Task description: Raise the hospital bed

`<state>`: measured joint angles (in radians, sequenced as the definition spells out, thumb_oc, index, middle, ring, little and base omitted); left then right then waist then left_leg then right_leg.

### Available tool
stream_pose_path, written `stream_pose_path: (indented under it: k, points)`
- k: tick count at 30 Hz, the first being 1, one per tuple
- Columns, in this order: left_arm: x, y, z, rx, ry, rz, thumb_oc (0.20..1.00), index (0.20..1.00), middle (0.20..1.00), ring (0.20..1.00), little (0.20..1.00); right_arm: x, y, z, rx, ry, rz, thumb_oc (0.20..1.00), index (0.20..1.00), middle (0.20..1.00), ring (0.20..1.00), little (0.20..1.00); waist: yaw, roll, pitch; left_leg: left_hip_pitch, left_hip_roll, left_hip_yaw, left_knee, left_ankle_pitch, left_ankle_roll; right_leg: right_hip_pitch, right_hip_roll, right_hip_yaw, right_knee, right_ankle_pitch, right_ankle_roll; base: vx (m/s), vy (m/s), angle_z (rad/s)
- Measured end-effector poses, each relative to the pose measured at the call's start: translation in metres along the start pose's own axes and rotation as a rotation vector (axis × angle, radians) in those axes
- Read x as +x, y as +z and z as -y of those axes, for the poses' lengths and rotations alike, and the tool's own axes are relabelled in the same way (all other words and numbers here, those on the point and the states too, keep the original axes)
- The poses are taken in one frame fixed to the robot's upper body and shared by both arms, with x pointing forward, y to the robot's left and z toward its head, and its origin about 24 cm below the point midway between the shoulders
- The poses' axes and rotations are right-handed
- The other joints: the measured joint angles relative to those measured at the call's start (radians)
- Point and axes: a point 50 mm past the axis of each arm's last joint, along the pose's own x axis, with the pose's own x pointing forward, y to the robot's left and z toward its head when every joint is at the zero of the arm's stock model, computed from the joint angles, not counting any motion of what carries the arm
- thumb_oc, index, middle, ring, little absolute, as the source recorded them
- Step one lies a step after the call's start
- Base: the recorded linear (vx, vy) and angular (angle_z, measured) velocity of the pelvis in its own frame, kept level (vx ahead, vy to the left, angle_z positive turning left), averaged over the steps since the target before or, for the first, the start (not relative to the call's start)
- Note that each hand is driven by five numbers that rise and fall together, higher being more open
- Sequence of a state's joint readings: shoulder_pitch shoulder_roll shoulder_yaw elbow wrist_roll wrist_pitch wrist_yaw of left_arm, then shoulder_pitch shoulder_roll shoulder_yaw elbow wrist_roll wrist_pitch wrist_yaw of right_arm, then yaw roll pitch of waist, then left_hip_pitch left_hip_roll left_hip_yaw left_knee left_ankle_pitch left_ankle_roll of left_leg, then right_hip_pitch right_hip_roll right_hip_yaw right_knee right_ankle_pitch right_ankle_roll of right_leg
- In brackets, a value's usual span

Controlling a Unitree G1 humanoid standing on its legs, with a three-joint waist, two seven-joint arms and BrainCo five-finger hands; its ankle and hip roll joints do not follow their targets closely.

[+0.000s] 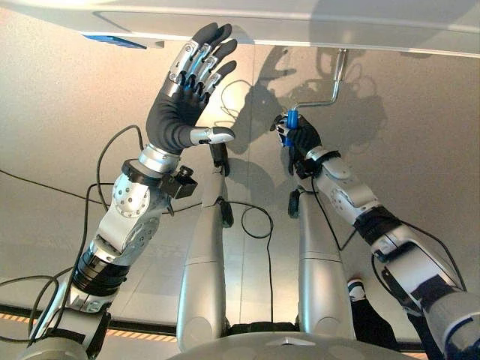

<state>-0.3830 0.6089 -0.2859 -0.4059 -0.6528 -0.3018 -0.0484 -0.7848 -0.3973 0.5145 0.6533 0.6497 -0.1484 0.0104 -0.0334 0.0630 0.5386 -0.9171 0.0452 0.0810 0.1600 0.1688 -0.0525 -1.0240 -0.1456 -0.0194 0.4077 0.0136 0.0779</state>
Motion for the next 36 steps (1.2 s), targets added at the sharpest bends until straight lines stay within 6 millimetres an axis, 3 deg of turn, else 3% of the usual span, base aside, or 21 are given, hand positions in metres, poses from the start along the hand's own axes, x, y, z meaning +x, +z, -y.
stream_pose_path:
  k: [4,11,17,24,27,29,31,36]
  points:
    - [0.002,-0.002,0.004,-0.041,-0.014,0.0,1.0,1.0,1.0,1.0,1.0,0.011,-0.006,0.006,-0.039,-0.055,-0.065,0.2,0.2,0.2,0.2,0.2,0.005,0.003,0.0,0.0,0.0,-0.002,-0.001,0.002,-0.001,0.0,0.0,-0.003,0.0,0.0,-0.001,0.0,0.0,0.0]
    - [0.009,-0.004,0.014,-0.069,-0.074,0.003,1.0,1.0,1.0,1.0,1.0,0.016,-0.015,0.041,-0.067,-0.225,-0.208,0.2,0.2,0.2,0.2,0.2,0.048,0.021,-0.001,0.0,-0.001,-0.007,-0.003,0.004,-0.002,0.001,0.0,-0.006,0.001,0.0,-0.003,0.0,0.0,0.0]
    - [0.013,-0.005,0.019,-0.077,-0.114,0.003,1.0,1.0,1.0,1.0,1.0,0.001,-0.021,0.077,-0.05,-0.356,-0.276,0.2,0.2,0.2,0.2,0.2,0.076,0.033,-0.001,-0.001,-0.011,-0.014,-0.009,0.007,0.002,0.0,-0.011,-0.013,0.005,-0.004,-0.001,0.01,0.0,0.05]
    - [0.012,-0.006,0.02,-0.073,-0.135,-0.009,1.0,1.0,1.0,1.0,1.0,-0.024,-0.029,0.112,-0.016,-0.474,-0.316,0.2,0.2,0.2,0.2,0.2,0.076,0.037,-0.002,-0.004,-0.026,-0.017,-0.026,0.013,0.01,-0.007,-0.026,-0.016,0.013,-0.014,0.009,0.01,-0.009,0.06]
    - [0.01,-0.006,0.02,-0.06,-0.153,-0.028,1.0,1.0,1.0,1.0,1.0,-0.039,-0.028,0.134,-0.01,-0.546,-0.318,0.2,0.2,0.2,0.2,0.2,0.07,0.037,-0.002,-0.007,-0.032,-0.013,-0.032,0.015,0.013,-0.014,-0.034,-0.015,0.012,-0.015,0.011,0.0,0.0,0.0]
    - [0.01,-0.005,0.017,-0.038,-0.163,-0.041,1.0,1.0,1.0,1.0,1.0,-0.059,-0.025,0.16,-0.008,-0.636,-0.314,0.2,0.2,0.2,0.2,0.2,0.066,0.037,-0.002,-0.007,-0.034,-0.013,-0.036,0.015,0.013,-0.014,-0.034,-0.014,0.009,-0.017,0.014,0.0,0.0,0.0]
    - [0.008,-0.005,0.014,-0.039,-0.163,-0.052,1.0,1.0,1.0,1.0,1.0,-0.066,-0.02,0.169,0.0,-0.655,-0.295,0.2,0.2,0.2,0.2,0.2,0.052,0.037,-0.002,-0.006,-0.034,-0.014,-0.037,0.015,0.013,-0.012,-0.034,-0.015,0.009,-0.018,0.014,0.0,0.0,0.0]
    - [0.009,-0.004,0.015,-0.047,-0.167,-0.051,1.0,1.0,1.0,1.0,1.0,-0.066,-0.021,0.168,0.053,-0.654,-0.254,0.2,0.2,0.2,0.2,0.2,0.045,0.037,-0.002,-0.002,-0.033,-0.011,-0.036,0.015,0.014,-0.012,-0.033,-0.011,0.013,-0.018,0.014,0.0,0.0,0.0]
